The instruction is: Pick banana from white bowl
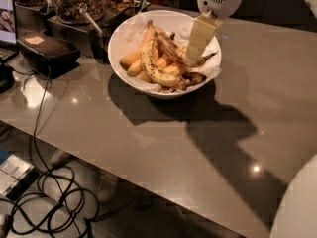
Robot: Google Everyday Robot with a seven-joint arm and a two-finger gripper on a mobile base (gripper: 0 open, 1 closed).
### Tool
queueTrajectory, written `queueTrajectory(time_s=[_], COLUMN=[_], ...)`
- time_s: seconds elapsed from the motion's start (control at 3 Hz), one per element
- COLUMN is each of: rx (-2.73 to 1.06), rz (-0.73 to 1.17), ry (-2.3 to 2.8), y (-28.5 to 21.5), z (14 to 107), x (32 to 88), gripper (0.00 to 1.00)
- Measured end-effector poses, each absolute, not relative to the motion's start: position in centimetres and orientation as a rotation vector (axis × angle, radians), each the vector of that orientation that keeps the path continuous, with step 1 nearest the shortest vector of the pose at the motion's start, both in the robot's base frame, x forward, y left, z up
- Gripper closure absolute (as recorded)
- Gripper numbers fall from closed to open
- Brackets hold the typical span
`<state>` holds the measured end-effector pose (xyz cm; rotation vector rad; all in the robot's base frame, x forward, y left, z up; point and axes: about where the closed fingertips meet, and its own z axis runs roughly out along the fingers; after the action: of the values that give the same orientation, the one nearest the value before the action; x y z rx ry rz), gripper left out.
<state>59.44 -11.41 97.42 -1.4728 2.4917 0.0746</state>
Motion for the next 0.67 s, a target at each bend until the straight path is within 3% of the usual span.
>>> queueTrajectory(time_s=[0.67], rx=[-1.497], rz=[0.043], ry=[2.51], y=[-10.41], z=[96.45], x=[60.48], gripper=[0.4])
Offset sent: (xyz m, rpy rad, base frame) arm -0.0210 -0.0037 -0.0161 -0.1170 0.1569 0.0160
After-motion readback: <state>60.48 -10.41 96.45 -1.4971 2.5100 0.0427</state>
